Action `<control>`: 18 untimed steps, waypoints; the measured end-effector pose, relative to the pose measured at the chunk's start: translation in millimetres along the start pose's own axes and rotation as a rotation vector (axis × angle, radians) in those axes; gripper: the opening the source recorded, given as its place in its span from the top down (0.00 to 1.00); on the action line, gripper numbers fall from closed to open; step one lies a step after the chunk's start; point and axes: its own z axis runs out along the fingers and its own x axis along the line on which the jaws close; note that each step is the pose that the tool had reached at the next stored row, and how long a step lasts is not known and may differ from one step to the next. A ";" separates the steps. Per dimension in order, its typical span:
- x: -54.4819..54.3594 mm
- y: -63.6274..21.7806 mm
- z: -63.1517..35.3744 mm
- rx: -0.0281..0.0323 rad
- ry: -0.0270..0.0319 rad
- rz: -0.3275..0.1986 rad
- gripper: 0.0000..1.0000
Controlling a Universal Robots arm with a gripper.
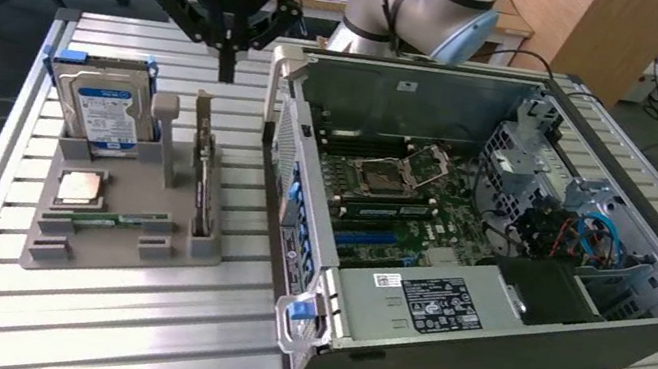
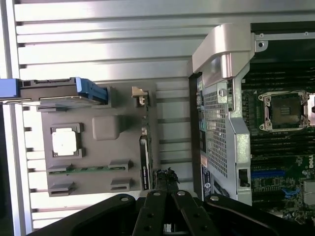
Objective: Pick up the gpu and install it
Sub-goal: 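Reach for the gpu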
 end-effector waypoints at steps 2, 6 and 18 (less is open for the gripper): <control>4.4 -0.2 0.0 0.0000 0.0000 0.000 0.89; 13.3 -0.9 0.1 0.0001 0.0000 0.000 0.89; 24.9 -1.7 0.2 0.0001 0.0000 0.000 0.89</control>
